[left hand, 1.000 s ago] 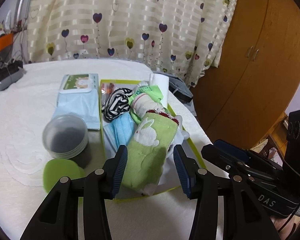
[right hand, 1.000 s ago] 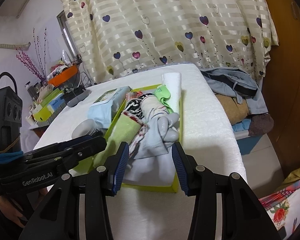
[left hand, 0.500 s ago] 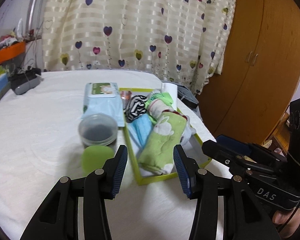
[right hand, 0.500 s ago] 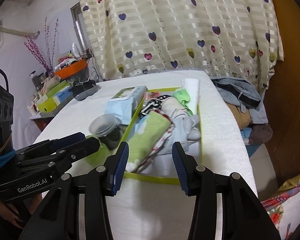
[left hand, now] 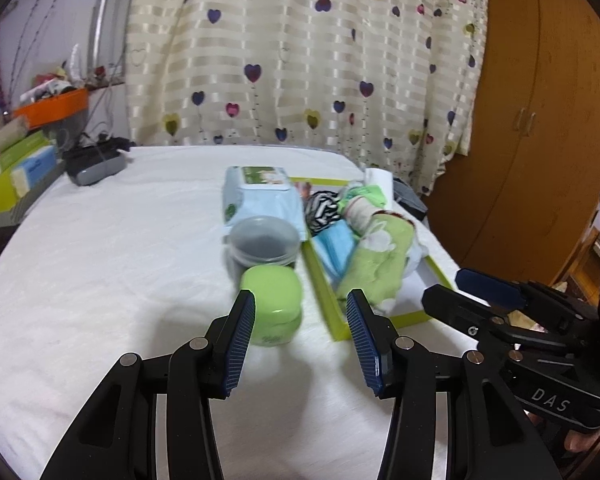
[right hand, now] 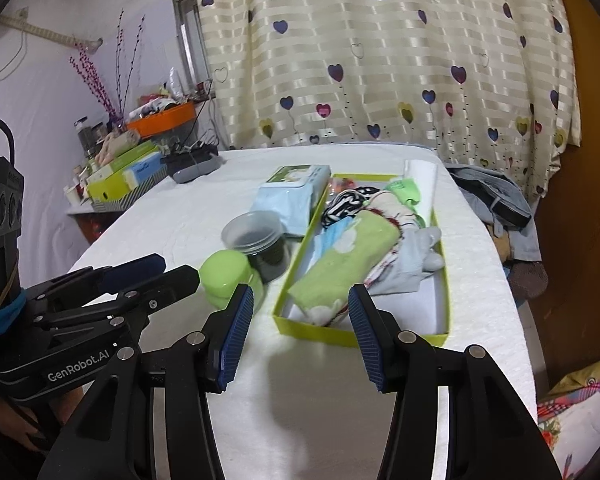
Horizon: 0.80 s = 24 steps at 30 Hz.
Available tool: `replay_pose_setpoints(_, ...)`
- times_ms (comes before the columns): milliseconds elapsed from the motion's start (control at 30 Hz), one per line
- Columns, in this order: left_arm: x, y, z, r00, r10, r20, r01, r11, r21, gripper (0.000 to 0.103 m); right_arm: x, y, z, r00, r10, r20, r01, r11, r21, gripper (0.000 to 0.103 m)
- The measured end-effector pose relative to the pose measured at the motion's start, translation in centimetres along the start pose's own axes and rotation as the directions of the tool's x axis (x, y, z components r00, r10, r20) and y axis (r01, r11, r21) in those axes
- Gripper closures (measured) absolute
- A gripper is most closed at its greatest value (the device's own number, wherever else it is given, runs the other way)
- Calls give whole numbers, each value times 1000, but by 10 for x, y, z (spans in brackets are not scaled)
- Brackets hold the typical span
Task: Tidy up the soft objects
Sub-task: 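Withdraw both open grippers from the box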
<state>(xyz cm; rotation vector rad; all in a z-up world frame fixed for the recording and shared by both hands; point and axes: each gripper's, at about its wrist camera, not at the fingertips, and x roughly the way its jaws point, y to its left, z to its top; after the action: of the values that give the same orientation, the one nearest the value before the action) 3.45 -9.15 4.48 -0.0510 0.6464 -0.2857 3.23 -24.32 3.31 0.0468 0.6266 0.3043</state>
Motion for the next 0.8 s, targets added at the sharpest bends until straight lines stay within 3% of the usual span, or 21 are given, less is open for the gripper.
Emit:
replay_pose_setpoints(300,-5,18,-10,998,66,-1,-66,998,-14,56,5,15,-5,1000,3,-21,-3,1000,-22,52)
replay_pose_setpoints(800,4,24,-20,995,98,-33,-99,995,-11,56,14,21,-15,999,-14,-47,12,999,-33,52)
